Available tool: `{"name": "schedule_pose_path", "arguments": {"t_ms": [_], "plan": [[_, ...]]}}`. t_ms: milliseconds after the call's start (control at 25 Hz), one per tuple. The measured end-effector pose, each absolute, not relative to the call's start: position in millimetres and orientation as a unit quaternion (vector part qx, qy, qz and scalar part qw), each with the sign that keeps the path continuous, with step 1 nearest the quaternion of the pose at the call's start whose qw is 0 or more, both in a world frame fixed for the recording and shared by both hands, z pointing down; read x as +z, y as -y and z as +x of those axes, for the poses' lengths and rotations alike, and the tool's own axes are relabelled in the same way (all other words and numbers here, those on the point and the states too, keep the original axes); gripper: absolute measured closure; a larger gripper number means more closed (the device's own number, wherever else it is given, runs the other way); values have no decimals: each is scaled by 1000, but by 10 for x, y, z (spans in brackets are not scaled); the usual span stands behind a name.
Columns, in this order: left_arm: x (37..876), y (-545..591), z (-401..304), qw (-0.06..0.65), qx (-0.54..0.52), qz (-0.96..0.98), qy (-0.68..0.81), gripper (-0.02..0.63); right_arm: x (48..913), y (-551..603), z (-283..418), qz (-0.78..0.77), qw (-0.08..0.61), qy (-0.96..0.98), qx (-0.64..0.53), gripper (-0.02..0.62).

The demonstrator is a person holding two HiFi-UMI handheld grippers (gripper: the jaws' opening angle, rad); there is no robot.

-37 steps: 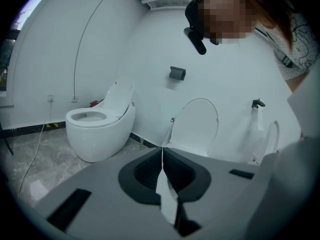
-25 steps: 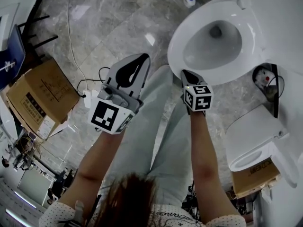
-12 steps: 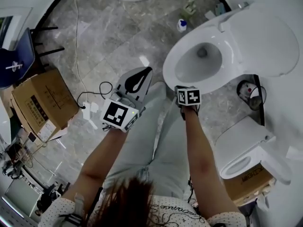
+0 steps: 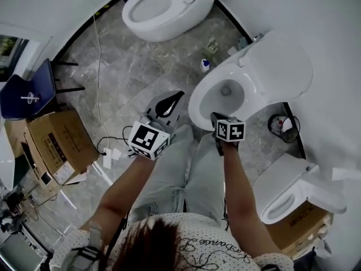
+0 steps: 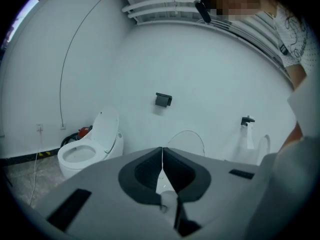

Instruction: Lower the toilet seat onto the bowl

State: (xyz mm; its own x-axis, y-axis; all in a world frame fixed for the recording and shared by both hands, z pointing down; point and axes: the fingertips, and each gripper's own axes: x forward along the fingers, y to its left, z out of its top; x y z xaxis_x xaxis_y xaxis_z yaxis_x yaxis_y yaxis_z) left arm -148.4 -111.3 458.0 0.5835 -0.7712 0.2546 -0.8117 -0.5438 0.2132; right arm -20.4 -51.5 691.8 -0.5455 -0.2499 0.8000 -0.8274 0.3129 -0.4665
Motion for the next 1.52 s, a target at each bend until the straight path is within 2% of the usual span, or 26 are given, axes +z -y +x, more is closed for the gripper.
{"name": "schedule_pose_path", "arguments": {"t_ms": [240,440,800,1040,1520], "plan": [[4171,1359,-1314,152,87,881,440,600,5933,1053,-155,385,242,793,406,583],[3715,1513,-1160,122,72,892,428,600,5064,1355,-11,411,185,824,345,583],[2997,1462,-996,76,37,904,420,600,3661,1408,184,443,91,859,240,583],[2602,1373,-957,51,18,908,416,600,2920,1345,308,446,-2,870,211,583],[2098,1197,-875,5,-6,923,386,600,2020,1030,516,509,-52,856,66,583]]}}
